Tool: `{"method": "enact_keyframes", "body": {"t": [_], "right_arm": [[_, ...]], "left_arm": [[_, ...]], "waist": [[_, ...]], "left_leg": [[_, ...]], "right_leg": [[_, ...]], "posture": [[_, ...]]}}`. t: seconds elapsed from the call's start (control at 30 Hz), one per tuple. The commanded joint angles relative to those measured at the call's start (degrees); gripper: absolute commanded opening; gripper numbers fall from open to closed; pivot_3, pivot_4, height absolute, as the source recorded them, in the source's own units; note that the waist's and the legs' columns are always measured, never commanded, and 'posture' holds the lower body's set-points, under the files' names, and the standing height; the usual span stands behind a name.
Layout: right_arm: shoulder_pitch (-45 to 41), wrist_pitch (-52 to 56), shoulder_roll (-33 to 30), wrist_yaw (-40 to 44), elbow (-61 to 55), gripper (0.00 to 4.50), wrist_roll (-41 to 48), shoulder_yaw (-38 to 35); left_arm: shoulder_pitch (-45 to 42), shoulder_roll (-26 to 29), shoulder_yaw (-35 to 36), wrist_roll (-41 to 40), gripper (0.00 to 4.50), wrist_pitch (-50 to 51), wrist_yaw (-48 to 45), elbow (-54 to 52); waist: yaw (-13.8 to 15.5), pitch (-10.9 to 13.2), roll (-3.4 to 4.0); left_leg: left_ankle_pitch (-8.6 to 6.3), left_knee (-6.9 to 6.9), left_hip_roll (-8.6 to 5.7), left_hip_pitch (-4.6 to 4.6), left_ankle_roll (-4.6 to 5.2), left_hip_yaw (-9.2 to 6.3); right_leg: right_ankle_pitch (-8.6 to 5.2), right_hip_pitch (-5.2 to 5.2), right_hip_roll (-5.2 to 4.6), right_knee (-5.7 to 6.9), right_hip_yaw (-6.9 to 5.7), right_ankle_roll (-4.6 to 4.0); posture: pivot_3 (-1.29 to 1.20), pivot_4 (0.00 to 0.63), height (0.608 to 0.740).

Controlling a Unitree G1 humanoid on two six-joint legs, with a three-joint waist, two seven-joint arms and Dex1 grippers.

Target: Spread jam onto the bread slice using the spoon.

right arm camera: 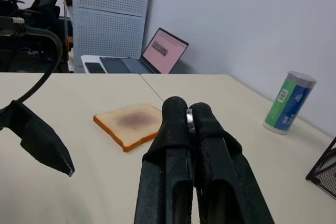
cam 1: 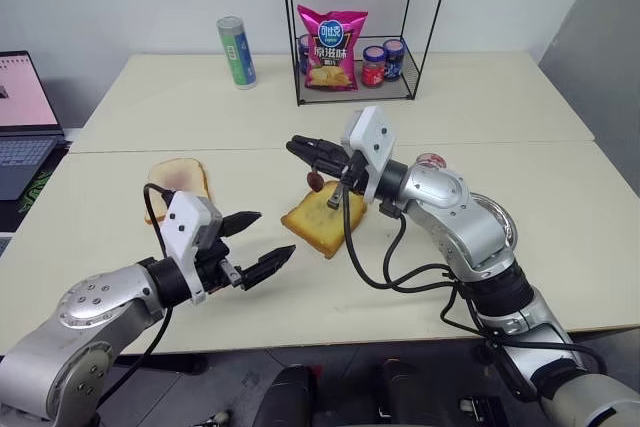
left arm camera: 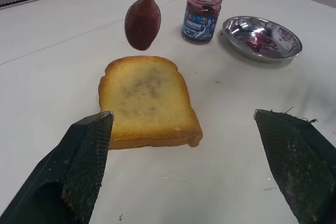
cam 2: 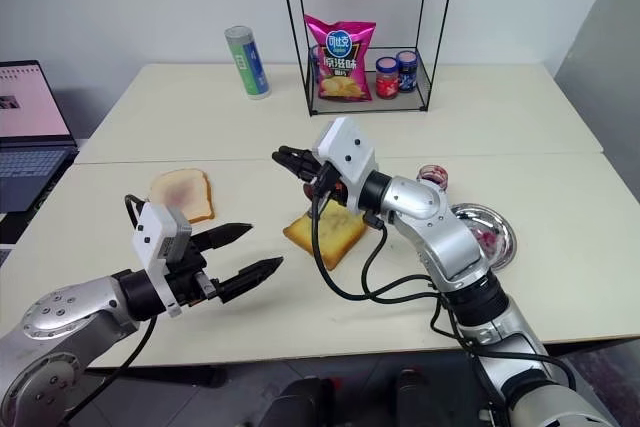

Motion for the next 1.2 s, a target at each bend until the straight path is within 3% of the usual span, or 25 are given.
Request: {"method": "enact_keyframes", "body": {"t": [0.03,0.7,1.2], "right_arm": [[0.3,-0.7,0.4,0.3,-1.2,0.05,-0.7,-1.9],[1.6,-2.3,1.2,1.4,-0.1,0.05,-3.6,-2.0],[3.5,-11.2,6.2,2.9,11.6,0.05,-8.6,1.0]], "left_arm": [[-0.7,1.0,0.1,-0.8,4.5,-1.4,-0.2,-0.6],[-3.0,2.5,-1.1,-0.6,4.5,-2.3,-0.8,1.5],[-1.5,2.9,0.5,-1.4,4.5,-1.9,-0.2,0.4]], "waist": [[0.0,0.0,0.0],[0.0,0.0,0.0],[-0.1,0.0,0.0]], "left_leg": [[0.0,0.0,0.0,0.0,0.0,0.01],[0.0,0.0,0.0,0.0,-0.01,0.01],[0.02,0.0,-0.01,0.03,-0.03,0.01]], "right_leg": [[0.0,0.0,0.0,0.0,0.01,0.0],[0.0,0.0,0.0,0.0,0.01,0.0],[0.01,0.01,0.01,0.02,0.02,-0.01]], "posture": [[0.0,0.15,0.74],[0.0,0.15,0.74],[0.0,0.15,0.74]]}}
